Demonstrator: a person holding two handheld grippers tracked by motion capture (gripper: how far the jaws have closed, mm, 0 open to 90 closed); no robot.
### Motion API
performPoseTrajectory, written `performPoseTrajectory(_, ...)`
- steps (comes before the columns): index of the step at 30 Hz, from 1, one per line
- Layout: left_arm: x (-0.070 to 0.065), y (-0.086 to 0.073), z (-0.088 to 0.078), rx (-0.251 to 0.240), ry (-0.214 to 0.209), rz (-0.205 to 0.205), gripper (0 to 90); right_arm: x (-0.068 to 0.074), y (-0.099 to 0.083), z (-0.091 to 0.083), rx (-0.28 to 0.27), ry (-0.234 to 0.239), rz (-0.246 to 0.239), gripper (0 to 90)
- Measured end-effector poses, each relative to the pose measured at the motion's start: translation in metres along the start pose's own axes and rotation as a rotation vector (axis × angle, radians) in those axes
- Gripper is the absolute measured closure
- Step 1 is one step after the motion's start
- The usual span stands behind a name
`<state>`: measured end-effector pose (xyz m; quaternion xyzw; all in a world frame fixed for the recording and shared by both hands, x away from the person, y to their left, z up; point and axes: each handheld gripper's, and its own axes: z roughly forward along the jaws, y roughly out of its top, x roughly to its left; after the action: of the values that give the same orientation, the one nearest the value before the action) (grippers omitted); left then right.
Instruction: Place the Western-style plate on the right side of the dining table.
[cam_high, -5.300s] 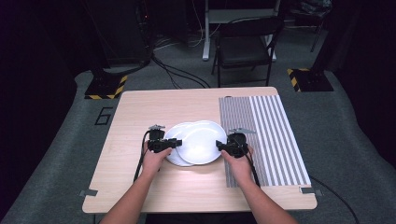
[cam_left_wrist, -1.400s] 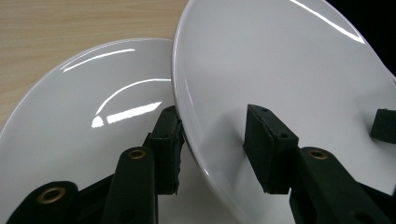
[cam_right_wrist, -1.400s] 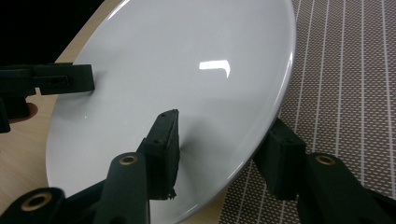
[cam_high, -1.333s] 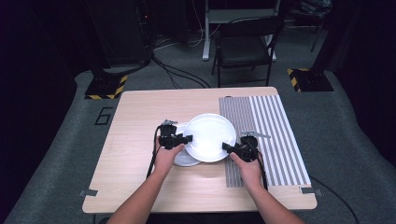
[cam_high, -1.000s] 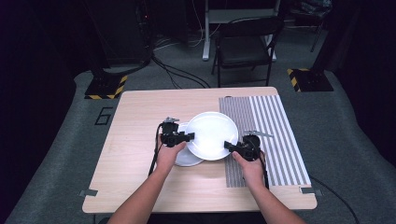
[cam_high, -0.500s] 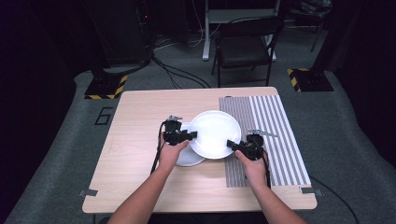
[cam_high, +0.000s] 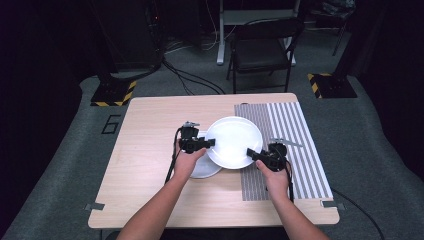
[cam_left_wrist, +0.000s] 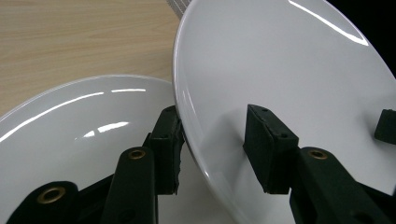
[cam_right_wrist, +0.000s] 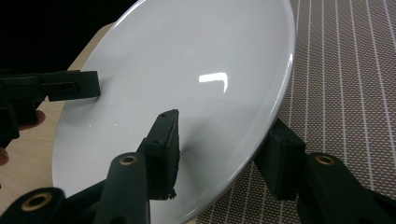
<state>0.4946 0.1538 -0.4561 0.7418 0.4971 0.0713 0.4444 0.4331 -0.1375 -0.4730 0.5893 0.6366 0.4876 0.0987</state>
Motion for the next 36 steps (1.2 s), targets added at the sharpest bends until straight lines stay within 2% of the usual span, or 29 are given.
performPoseTrajectory(12, -0.011, 0.003, 0.012, 0.008, -0.034, 0.026, 57.0, -0.010, -0.003, -0.013, -0.020, -0.033, 0.024, 52.2)
performPoseTrajectory(36, -0.033, 0.011, 0.035, 0.019, -0.087, 0.049, 57.1, -0.025, -0.004, -0.038, -0.074, -0.077, 0.068, 52.3)
